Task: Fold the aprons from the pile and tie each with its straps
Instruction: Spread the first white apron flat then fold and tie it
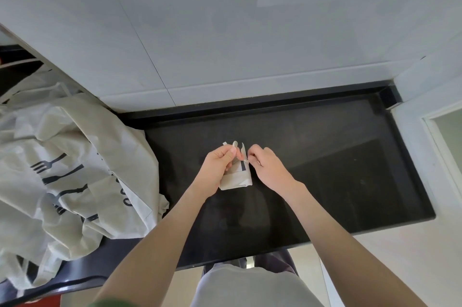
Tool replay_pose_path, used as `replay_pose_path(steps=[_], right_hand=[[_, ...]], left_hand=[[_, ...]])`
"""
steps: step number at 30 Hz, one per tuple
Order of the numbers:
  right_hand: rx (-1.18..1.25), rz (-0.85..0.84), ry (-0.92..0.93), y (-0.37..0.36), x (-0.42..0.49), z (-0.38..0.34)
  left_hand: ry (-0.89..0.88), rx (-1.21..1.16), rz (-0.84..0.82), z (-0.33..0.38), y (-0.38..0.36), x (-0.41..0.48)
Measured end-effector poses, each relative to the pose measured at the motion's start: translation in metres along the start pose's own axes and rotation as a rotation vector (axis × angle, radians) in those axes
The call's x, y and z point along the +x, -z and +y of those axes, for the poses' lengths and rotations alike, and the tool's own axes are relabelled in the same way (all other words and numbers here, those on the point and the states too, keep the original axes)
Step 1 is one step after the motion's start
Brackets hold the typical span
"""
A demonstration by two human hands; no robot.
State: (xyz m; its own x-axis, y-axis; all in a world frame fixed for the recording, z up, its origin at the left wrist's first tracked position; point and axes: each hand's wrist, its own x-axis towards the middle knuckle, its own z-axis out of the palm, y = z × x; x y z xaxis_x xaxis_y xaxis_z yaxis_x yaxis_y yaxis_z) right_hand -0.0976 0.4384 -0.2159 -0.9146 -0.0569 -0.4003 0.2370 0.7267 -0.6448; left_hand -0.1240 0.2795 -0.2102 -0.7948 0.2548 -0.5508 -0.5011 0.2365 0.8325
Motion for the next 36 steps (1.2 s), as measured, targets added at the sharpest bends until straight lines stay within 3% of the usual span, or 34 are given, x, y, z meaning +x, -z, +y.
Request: replay_pose_path(steps=[3,10,12,16,21,27,36], right_hand=[[-0.062,0.019,0.083,-0.003,0.001,0.010],[-0.225,0.173,0.136,-0.006,-0.002,0.024],[-0.179,0.156,0.092,0.006,-0.006,0.033],[-0.052,-0.033,-0.023,0.034,-0.014,0.028],[0.390,-0.054,-0.068,0.029,-0.019,-0.015],[0.414,-0.007,-0.035,0.003,-0.016,-0.027],[0.463,-0.023,-0.042,0.003,-0.018,-0.025]], left_hand=[[-0.061,0.172,-0.039,0.004,-0.003,0.001],[-0.107,0.243,-0.038,0.000,-0.001,0.007],[-0.119,0.289,-0.013,0.000,-0.003,0.007],[-0.120,0.310,-0.022,0.001,-0.006,0.007],[-0.152,0.411,-0.065,0.004,-0.004,0.006],[-0.166,0.571,-0.191,0.003,-0.001,0.006],[-0.123,0.409,-0.236,0.001,0.001,0.006]])
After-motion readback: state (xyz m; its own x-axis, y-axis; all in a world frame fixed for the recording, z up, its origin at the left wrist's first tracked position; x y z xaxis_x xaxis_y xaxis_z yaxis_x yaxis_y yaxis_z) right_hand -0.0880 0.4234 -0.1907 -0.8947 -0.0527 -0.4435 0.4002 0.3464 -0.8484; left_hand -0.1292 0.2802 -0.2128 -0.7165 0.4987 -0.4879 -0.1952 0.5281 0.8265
